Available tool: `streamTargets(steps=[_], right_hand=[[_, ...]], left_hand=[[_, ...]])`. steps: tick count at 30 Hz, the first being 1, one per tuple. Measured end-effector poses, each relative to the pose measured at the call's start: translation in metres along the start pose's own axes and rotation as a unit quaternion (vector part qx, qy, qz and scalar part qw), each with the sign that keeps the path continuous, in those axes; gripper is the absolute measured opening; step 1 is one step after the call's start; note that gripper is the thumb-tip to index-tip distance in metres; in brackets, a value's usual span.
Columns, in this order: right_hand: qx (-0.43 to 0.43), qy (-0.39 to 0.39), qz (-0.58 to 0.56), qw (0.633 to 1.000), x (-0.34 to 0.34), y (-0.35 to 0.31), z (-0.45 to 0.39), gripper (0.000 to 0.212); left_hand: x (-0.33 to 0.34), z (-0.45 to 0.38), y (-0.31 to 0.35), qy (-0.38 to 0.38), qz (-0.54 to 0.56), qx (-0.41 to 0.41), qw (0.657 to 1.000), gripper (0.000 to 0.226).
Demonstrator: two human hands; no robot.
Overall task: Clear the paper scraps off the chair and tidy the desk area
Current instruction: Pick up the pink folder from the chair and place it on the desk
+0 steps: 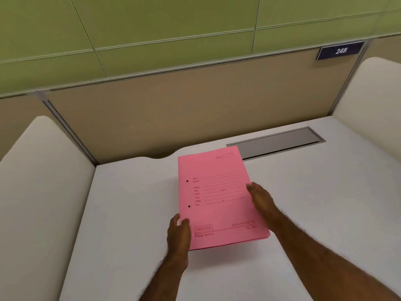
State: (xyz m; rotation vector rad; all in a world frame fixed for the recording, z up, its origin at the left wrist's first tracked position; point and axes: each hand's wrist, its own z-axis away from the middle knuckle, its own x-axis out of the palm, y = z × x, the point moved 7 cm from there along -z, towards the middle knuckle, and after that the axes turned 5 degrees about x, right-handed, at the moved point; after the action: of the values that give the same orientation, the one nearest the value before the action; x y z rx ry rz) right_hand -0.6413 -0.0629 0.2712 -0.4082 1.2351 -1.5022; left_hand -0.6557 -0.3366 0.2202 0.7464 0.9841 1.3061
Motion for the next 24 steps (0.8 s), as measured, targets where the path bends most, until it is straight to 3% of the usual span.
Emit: streamTargets(steps=[12, 17, 24], right_hand=[[0.049, -0.007, 0.041, 0.998, 0.041, 0.01, -0.185, 0.04], [0.08, 0.004, 0.029, 0.996, 0.05, 0.027, -0.216, 0.051], [0.028, 0.004, 0.092, 0.995, 0.064, 0.024, -0.224, 0.062]], left_hand=[[0.062, -0.142, 0.002, 0.038, -0.064, -0.027, 0.997, 0.04], [0.077, -0.167, -0.006, 0.057, -0.131, -0.002, 0.99, 0.032], [0.079, -0.179, 0.002, 0.092, -0.17, 0.056, 0.98, 0.019]])
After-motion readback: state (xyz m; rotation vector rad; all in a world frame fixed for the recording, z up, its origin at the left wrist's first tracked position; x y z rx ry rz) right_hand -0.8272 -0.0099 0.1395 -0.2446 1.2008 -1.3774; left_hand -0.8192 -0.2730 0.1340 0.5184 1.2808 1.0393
